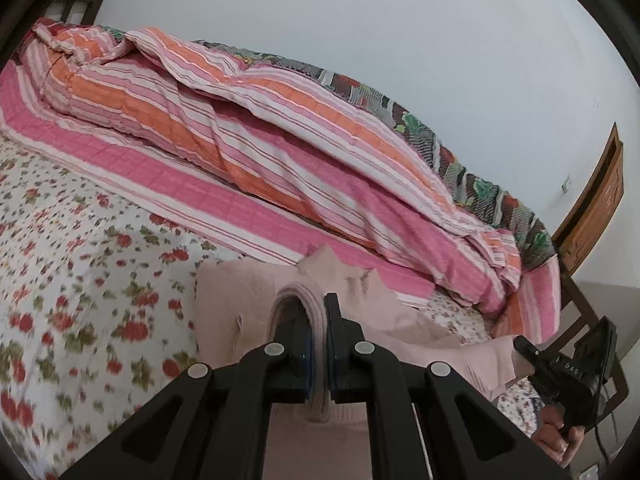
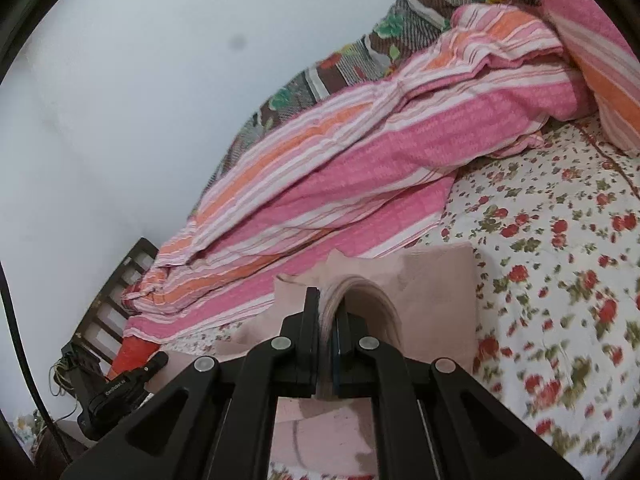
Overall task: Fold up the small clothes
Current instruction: 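Fold the held hem over toward the collar with both grippers, then open both grippers and release the folded hem onto the sweater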
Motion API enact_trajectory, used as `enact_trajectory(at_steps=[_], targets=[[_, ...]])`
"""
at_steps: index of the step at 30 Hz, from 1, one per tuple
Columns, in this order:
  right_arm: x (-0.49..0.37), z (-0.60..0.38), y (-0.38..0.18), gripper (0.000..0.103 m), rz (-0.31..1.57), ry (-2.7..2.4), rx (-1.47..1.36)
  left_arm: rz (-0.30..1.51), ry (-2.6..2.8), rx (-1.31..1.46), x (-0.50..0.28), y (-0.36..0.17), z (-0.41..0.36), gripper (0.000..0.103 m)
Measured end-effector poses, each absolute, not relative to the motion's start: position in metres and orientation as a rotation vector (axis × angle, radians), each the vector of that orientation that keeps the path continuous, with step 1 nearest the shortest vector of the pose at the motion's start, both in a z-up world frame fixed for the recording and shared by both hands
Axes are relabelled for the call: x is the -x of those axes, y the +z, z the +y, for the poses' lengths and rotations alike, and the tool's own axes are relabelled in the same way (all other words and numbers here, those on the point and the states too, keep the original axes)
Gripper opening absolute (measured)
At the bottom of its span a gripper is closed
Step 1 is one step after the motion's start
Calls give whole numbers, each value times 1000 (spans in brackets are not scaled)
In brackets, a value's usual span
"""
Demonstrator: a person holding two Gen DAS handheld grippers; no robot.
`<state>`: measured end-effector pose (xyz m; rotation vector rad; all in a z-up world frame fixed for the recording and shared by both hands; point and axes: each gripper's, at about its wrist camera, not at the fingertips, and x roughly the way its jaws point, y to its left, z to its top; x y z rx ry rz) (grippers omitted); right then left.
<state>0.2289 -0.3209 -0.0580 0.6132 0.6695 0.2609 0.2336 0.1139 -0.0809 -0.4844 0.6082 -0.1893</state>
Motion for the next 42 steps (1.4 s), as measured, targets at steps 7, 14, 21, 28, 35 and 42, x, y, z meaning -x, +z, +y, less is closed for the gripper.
enact_trajectory(at_steps=[7, 14, 21, 28, 35, 42], targets=[[-270, -314, -79, 5, 719, 235, -551, 632, -172, 481, -273, -103, 118, 7], [-302, -313, -107, 5, 767, 188, -526, 701, -170, 481, -308, -128, 118, 9], [-295, -307, -107, 46, 745, 210, -457, 687, -124, 521, -306, -135, 134, 68], [-292, -298, -114, 46, 775, 189, -354, 683, -157, 466, -306, -135, 128, 68], [-300, -291, -138, 44, 894, 122, -280, 710, -121, 356, -308, -138, 113, 68], [-291, -288, -120, 44, 850, 127, -245, 709, -116, 303, -305, -135, 105, 68]])
